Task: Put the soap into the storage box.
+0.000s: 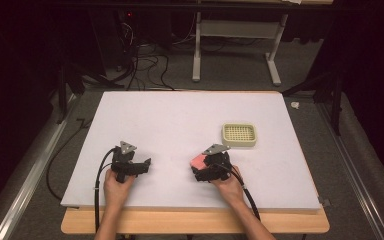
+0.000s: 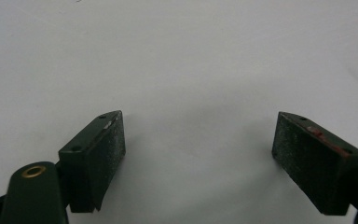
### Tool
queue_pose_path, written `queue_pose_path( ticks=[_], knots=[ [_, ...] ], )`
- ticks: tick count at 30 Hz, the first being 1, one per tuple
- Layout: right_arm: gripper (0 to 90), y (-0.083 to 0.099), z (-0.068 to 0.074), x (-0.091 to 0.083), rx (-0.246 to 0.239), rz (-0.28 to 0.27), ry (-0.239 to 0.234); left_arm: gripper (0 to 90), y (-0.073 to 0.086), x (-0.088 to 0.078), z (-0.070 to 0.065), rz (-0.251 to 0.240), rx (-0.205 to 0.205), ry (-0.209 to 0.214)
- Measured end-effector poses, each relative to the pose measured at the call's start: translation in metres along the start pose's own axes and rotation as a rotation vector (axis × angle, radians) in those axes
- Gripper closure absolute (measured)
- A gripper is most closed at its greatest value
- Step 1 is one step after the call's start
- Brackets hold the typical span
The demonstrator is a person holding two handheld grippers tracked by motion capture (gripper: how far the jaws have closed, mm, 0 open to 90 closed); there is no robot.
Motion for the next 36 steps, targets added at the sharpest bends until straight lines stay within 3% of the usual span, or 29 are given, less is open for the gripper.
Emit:
queue_pose_path(
  ticks=[5,26,36],
  knots=[
    [13.6,0.002,-0.004,-0.007,-0.007,-0.004,0.005,17.7,0.000,0.000,0.000,0.000,0.000,0.000],
    [13.7,0.015,-0.026,-0.034,0.045,-0.035,0.025,17.6,0.000,0.000,0.000,0.000,0.000,0.000],
    [13.7,0.024,-0.044,-0.055,0.082,-0.066,0.051,17.6,0.000,0.000,0.000,0.000,0.000,0.000]
  ],
)
Point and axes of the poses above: each handheld gripper's, and its own axes: x roughly forward along the jaws, y roughly out of its underside, z roughly to its left, the point moved 7 cm from there along x, roughly forward along the jaws, and after that the axes turned 7 degrees about -y, right-handed, at the moved point
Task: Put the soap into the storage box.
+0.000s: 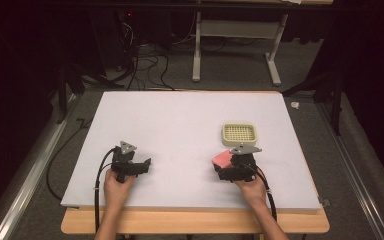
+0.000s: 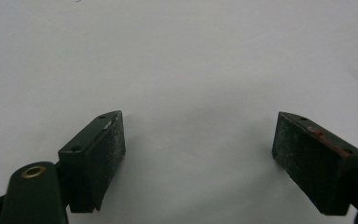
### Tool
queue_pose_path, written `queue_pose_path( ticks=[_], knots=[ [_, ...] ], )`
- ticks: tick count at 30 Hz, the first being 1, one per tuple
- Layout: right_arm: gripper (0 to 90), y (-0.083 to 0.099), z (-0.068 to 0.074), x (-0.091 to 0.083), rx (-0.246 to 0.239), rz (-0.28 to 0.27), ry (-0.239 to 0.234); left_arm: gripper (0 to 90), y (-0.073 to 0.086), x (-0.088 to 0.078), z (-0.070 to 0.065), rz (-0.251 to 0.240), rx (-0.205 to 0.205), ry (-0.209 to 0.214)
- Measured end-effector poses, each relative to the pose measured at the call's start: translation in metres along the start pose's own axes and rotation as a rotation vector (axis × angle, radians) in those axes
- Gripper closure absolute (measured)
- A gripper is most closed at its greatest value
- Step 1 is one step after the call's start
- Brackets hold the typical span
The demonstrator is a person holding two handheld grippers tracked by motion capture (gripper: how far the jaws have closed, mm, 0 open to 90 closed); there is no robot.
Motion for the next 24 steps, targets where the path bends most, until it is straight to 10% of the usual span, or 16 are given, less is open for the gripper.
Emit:
queue_pose_path(
  ticks=[24],
  knots=[
    [13.6,-0.006,-0.058,-0.041,0.086,-0.056,0.099,17.6,0.000,0.000,0.000,0.000,0.000,0.000]
  ],
)
Point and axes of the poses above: each handheld gripper's, and its own axes: x roughly forward along the jaws, y roughly out of its underside, z roughly to its left, the point moved 7 cm from there along x, roughly forward along the jaws, and after that the axes turned 7 degrees about -y, right-handed, at the moved point
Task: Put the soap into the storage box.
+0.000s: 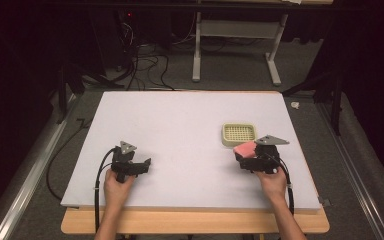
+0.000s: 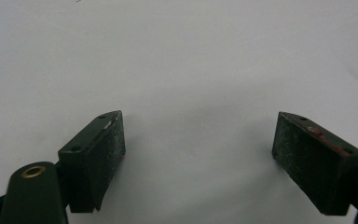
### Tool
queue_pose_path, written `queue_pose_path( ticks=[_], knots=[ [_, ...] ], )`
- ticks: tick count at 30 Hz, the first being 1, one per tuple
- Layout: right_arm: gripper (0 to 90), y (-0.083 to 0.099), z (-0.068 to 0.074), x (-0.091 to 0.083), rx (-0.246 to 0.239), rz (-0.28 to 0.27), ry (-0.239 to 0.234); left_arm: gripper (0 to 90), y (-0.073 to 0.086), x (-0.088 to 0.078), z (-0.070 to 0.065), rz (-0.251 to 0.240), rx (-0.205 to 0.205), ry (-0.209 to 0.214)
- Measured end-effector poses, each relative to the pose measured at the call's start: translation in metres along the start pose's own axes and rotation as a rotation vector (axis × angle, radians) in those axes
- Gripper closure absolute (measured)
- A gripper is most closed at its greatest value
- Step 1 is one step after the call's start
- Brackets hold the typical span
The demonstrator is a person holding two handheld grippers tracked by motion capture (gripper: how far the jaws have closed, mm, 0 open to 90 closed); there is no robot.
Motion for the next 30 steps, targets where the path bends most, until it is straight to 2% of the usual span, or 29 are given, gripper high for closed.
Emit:
queue_pose_path(
  ticks=[4,16,26,30],
  knots=[
    [13.7,-0.006,-0.006,-0.002,0.015,-0.011,0.007,17.6,0.000,0.000,0.000,0.000,0.001,0.000],
    [13.6,-0.022,-0.022,0.006,0.057,0.004,0.024,17.6,0.000,0.000,0.000,0.000,0.000,-0.001],
    [13.6,-0.035,-0.027,0.015,0.050,0.024,0.043,17.6,0.000,0.000,0.000,0.000,0.000,-0.001],
    [13.6,-0.038,-0.029,0.023,0.056,0.040,0.048,17.5,0.000,0.000,0.000,0.000,0.000,-0.001]
  ],
)
Point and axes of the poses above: each handheld gripper's, and its own axes: x roughly forward along the jaws, y roughly out of its underside, z roughly to its left, the point moved 7 cm from there along x, roughly forward along the jaws, and after that the axes turned 7 degrees about -y, right-handed, at the moved point
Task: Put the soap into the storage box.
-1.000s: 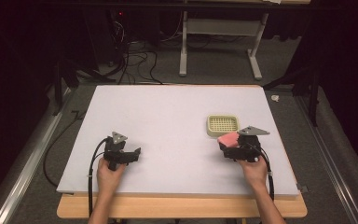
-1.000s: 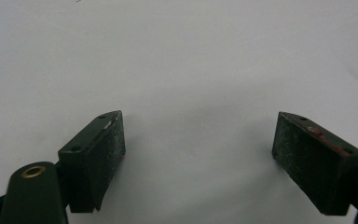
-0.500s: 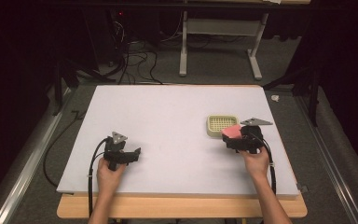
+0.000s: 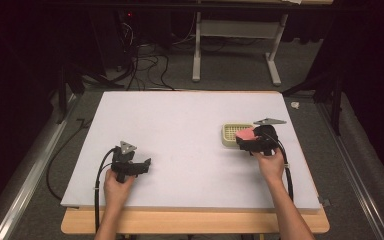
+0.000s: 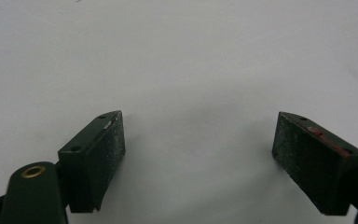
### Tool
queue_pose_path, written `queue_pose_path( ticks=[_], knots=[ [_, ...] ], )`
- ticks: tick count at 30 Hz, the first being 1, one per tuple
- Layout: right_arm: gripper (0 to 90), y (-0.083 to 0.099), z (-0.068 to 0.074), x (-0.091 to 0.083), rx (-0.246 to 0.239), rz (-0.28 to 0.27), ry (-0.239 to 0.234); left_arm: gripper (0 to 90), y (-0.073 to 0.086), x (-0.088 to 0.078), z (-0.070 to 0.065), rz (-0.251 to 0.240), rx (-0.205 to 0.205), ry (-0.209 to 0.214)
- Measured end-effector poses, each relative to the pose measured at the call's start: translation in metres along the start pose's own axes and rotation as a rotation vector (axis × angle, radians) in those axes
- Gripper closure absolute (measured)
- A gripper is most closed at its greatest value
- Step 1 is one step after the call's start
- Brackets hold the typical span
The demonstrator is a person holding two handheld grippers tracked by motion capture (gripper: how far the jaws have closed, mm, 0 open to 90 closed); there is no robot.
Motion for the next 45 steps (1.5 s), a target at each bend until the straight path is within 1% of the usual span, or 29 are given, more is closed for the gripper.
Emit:
queue_pose_path(
  ticks=[9,12,13,16,22,24,26,27,28,29,32,37,45],
  knots=[
    [13.6,-0.005,0.001,0.013,0.009,0.024,0.001,17.5,0.000,0.000,0.000,0.000,0.000,0.000],
    [13.6,-0.005,0.000,0.021,0.028,0.038,-0.004,17.6,0.000,0.000,0.000,0.000,0.000,0.000],
    [13.6,-0.005,0.000,0.021,0.028,0.038,-0.004,17.5,0.000,0.000,0.000,0.000,0.000,0.000],
    [13.6,-0.003,-0.002,0.029,0.039,0.059,0.001,17.5,0.000,0.000,0.000,0.000,0.000,0.000],
    [13.5,-0.003,-0.003,0.036,0.064,0.064,-0.002,17.5,0.000,0.000,0.000,0.000,0.000,0.000],
    [13.5,-0.002,-0.005,0.038,0.066,0.072,0.004,17.5,0.000,0.000,0.000,0.000,0.000,0.000],
    [13.4,-0.002,-0.006,0.040,0.067,0.077,0.026,17.5,0.000,0.000,0.000,0.000,0.000,0.000],
    [13.4,-0.002,-0.006,0.040,0.067,0.077,0.026,17.5,0.000,0.000,0.000,0.000,0.000,0.000],
    [13.4,-0.003,-0.006,0.041,0.080,0.069,0.026,17.5,0.000,0.000,0.000,0.000,-0.001,0.000],
    [13.4,-0.004,-0.006,0.041,0.083,0.067,0.026,17.5,0.000,0.000,0.000,0.000,0.000,0.000],
    [13.4,-0.005,-0.005,0.042,0.075,0.070,0.035,17.6,0.000,0.000,0.000,0.000,0.000,0.000],
    [13.4,-0.006,-0.005,0.044,0.076,0.075,0.026,17.6,0.000,0.000,0.000,0.000,0.000,0.000],
    [13.2,-0.006,-0.005,0.045,0.064,0.075,0.024,17.6,0.000,0.000,0.000,0.000,-0.001,0.001]
  ],
)
Point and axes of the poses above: each handheld gripper's, and its own axes: x roughly forward along the jaws, y roughly out of its underside, z roughly to its left, the point moved 7 cm from there along x, roughly forward along the jaws, and after that the axes turned 7 degrees about -y, right-handed, at the moved point
